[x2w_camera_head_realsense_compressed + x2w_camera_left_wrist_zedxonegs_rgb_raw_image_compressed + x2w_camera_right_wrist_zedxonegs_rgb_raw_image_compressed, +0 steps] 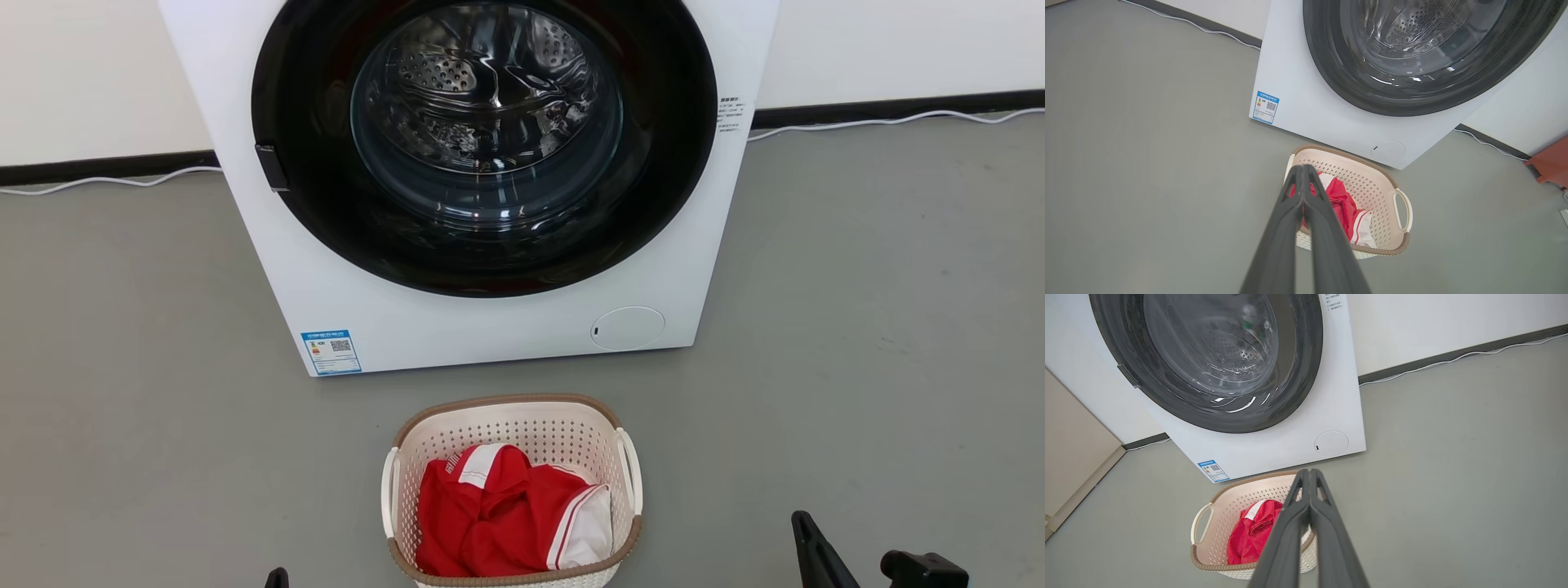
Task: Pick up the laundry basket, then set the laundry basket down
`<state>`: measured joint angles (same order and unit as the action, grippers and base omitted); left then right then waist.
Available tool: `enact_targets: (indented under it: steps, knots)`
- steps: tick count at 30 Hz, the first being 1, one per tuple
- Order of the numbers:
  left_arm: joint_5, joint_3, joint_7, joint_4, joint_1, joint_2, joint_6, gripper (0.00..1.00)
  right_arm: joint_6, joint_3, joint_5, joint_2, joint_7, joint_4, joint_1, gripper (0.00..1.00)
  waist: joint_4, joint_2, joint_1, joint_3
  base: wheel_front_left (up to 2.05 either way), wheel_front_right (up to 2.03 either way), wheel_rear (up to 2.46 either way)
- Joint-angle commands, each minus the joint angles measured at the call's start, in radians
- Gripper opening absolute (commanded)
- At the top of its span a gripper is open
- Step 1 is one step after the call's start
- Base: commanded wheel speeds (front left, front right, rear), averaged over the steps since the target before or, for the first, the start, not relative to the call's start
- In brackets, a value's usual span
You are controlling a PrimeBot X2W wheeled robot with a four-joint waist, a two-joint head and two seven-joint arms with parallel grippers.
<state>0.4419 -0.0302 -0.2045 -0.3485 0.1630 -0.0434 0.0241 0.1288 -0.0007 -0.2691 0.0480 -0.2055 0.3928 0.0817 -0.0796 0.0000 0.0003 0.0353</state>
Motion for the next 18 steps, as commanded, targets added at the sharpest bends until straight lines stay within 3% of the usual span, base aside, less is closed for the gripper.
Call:
enact_targets:
  steps: [1,18]
  knots:
    - [0.030,-0.011,0.004,0.029,-0.042,-0.011,0.011,0.00,0.000,-0.006,-0.033,0.002,0.009,-0.034,-0.035,0.00,0.001,0.0000,-0.0003,0.000,0.00,0.00,0.00]
    - [0.200,-0.021,0.051,0.041,-0.076,-0.010,0.025,0.00,0.001,-0.020,-0.229,0.003,0.054,-0.051,-0.058,0.00,0.013,0.0000,-0.0003,-0.006,0.00,0.00,0.00]
